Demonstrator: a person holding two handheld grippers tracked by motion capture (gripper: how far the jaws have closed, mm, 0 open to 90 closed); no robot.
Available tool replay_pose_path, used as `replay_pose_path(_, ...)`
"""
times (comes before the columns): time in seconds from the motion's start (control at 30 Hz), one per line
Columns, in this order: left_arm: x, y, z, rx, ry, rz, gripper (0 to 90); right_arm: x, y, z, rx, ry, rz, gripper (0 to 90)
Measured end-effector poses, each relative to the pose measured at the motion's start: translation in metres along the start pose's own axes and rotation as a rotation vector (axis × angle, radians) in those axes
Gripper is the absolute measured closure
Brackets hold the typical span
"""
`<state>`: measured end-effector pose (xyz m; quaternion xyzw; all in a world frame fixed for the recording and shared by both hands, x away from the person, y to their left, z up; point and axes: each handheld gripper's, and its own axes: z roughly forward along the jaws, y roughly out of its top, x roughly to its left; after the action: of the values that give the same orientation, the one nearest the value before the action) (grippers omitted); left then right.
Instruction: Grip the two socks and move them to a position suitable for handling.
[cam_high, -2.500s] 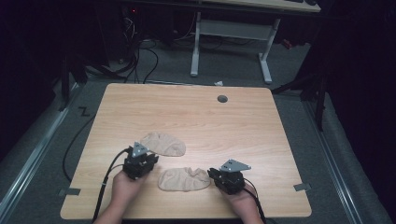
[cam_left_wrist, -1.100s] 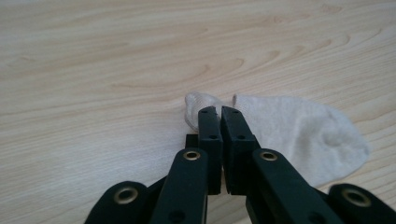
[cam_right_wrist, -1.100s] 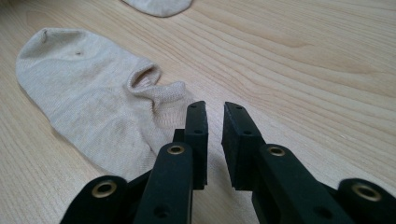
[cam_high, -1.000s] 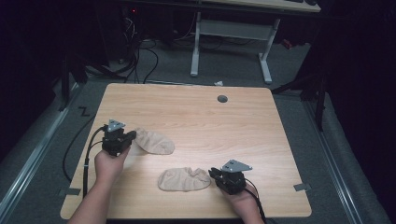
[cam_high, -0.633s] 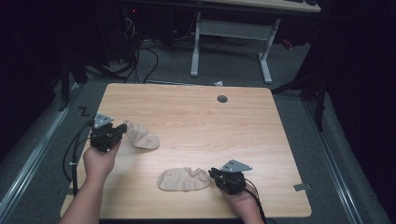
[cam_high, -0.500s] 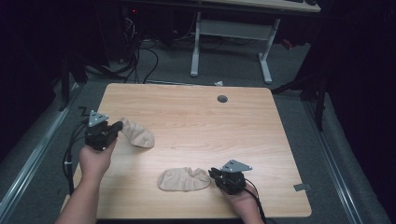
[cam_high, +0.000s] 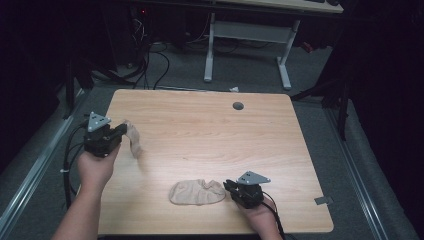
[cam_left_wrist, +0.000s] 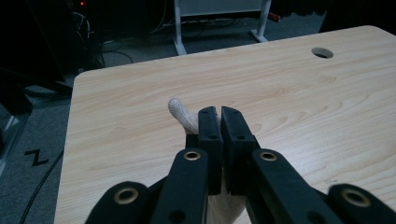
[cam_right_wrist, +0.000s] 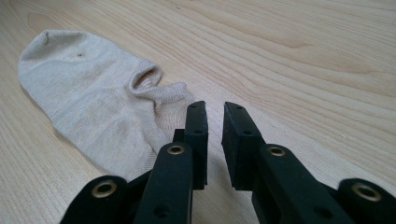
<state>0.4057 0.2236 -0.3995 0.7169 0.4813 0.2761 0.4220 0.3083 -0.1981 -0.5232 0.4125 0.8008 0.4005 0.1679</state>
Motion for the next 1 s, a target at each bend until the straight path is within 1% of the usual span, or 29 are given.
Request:
replay_pose_path(0.23,-0.011,0.000,0.007,0.009,-0.019,0.015,87.8,-0.001,0.000,-0.001,-0.004,0.000,0.002,81.0)
replay_pose_path(0.43,-0.024,0.001,0.014,0.018,-0.035,0.038,87.8,-0.001,0.000,-0.001,-0.003,0.002,0.001,81.1)
replay_pose_path(0.47,-0.029,0.001,0.016,0.023,-0.041,0.049,87.8,-0.001,0.000,0.000,-0.003,0.001,0.002,81.0)
replay_pose_path(0.5,-0.029,0.001,0.016,0.023,-0.041,0.049,87.8,-0.001,0.000,0.000,-0.003,0.001,0.002,81.0)
replay_pose_path(0.53,-0.034,0.001,0.019,0.029,-0.051,0.059,87.8,-0.001,0.000,0.000,-0.003,0.001,0.001,81.0)
replay_pose_path(0.57,-0.034,0.001,0.019,0.029,-0.051,0.059,87.8,-0.001,0.000,0.000,-0.003,0.001,0.001,81.0)
replay_pose_path(0.7,-0.051,0.000,0.028,0.048,-0.075,0.091,87.8,-0.001,0.000,0.000,-0.002,0.003,-0.001,81.0)
replay_pose_path(0.77,-0.062,-0.001,0.034,0.063,-0.088,0.110,87.7,-0.001,0.000,0.000,-0.001,0.003,0.002,81.0)
replay_pose_path(0.83,-0.074,-0.003,0.042,0.082,-0.100,0.140,87.7,-0.001,0.000,0.000,-0.002,0.003,-0.001,81.0)
replay_pose_path(0.87,-0.087,-0.005,0.050,0.096,-0.117,0.159,87.8,-0.001,0.000,0.000,-0.002,0.004,0.003,81.0)
replay_pose_path(0.9,-0.087,-0.005,0.050,0.096,-0.117,0.159,87.7,-0.001,0.000,0.000,-0.002,0.004,0.003,81.0)
replay_pose_path(0.93,-0.099,-0.006,0.057,0.109,-0.134,0.174,87.7,-0.002,0.000,-0.001,0.000,0.004,0.001,81.0)
replay_pose_path(0.97,-0.099,-0.006,0.057,0.109,-0.134,0.174,87.8,-0.002,0.000,-0.001,0.000,0.004,0.001,81.0)
replay_pose_path(1.0,-0.107,-0.007,0.062,0.119,-0.146,0.185,87.8,-0.002,0.000,-0.001,-0.002,0.004,0.000,81.0)
